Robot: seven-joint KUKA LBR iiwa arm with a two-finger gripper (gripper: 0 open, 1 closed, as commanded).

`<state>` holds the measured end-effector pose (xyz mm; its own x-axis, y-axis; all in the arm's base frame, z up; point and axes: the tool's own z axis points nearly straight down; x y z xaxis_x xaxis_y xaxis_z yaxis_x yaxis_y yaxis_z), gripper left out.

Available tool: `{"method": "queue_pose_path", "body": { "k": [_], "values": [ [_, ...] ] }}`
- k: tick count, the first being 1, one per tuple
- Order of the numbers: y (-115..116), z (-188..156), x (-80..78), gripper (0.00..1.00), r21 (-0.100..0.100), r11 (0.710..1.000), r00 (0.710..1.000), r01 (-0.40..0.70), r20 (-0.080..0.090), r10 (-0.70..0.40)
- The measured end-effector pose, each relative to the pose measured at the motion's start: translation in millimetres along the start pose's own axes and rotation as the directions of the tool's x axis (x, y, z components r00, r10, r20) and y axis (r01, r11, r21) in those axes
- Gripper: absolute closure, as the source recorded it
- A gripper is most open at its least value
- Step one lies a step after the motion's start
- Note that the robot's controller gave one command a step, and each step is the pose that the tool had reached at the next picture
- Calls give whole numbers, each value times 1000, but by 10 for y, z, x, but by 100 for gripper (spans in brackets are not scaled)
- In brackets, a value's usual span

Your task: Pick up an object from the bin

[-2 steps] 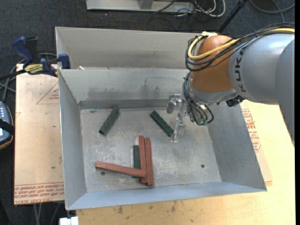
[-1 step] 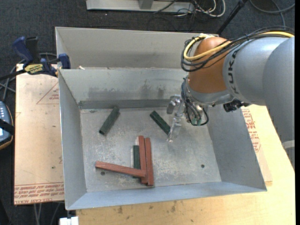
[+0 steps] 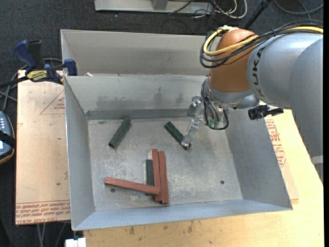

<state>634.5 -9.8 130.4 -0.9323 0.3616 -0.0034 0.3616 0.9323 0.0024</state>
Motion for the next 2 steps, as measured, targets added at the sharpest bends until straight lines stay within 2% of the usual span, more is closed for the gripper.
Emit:
{"method": "queue_pose_path", "body": {
  "k": [1,2],
  "values": [
    [162,627,187,0,2,996,996,87,-4,-87],
    [161,585,60,100,0,1000,1000,-7,0,7]
  ]
}}
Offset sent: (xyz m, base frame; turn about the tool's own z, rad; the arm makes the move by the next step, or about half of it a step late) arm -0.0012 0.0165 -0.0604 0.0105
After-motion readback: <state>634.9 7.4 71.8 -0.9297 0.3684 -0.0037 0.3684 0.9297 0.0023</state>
